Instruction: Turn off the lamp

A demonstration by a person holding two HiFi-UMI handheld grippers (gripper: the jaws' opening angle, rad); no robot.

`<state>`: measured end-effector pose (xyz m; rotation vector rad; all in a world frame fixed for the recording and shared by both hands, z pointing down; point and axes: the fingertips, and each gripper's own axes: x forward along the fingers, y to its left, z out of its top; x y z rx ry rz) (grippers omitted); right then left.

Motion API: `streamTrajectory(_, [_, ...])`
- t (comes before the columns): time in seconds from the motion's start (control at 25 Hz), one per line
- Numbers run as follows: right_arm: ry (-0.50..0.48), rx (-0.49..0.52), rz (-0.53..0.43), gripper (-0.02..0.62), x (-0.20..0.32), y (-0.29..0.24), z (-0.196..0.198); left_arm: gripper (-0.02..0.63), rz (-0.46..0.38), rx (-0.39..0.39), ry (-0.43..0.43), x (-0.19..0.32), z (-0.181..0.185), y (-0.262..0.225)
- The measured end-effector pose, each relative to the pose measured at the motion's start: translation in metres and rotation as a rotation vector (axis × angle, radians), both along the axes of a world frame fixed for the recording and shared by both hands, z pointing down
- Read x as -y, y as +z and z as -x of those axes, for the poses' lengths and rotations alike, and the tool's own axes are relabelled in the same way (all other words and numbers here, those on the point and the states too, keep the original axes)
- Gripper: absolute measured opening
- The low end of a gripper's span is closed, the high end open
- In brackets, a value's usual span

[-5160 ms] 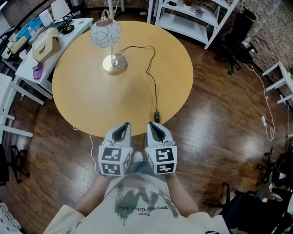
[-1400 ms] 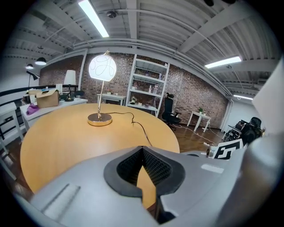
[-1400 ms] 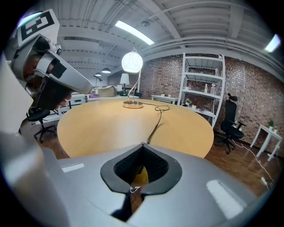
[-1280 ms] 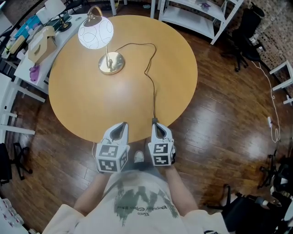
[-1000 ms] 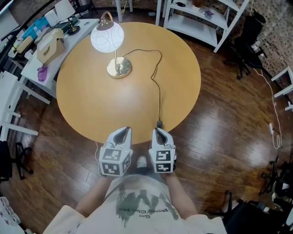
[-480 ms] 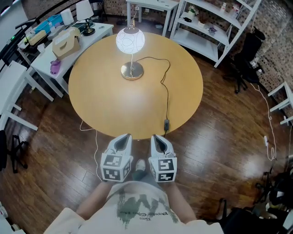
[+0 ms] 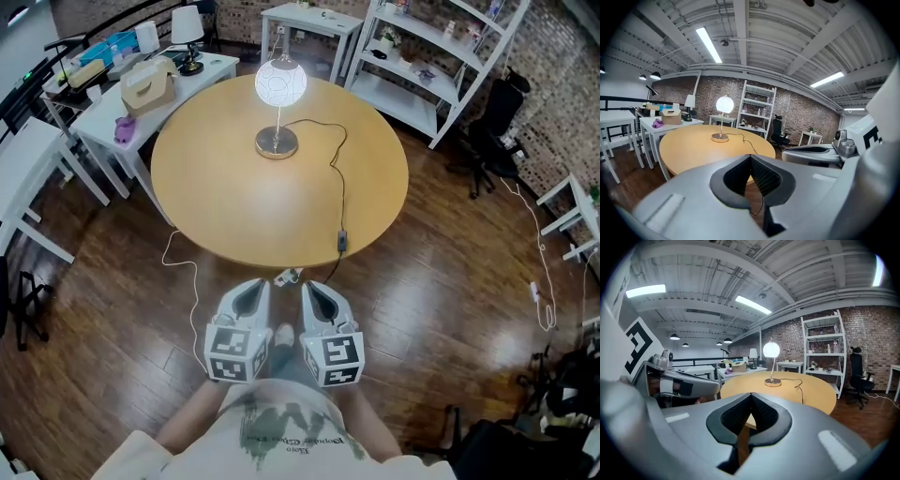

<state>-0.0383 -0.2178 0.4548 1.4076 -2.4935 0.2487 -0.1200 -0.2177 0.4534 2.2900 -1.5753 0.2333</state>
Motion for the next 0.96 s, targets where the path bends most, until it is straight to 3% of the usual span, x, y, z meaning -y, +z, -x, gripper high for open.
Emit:
streamTrajectory(0.48, [-0.053, 0.001, -0.046, -0.002, -0.072, -0.019, 0.020, -0.005, -0.073, -0.010, -0.016, -0.071, 0.004, -0.020])
streamTrajectory(0.96, [-0.069, 0.019, -0.063, -0.002, -0.092, -0.029, 0.023, -0.005, -0.087, -0.036, -0.038, -0.094, 0.004, -0.024])
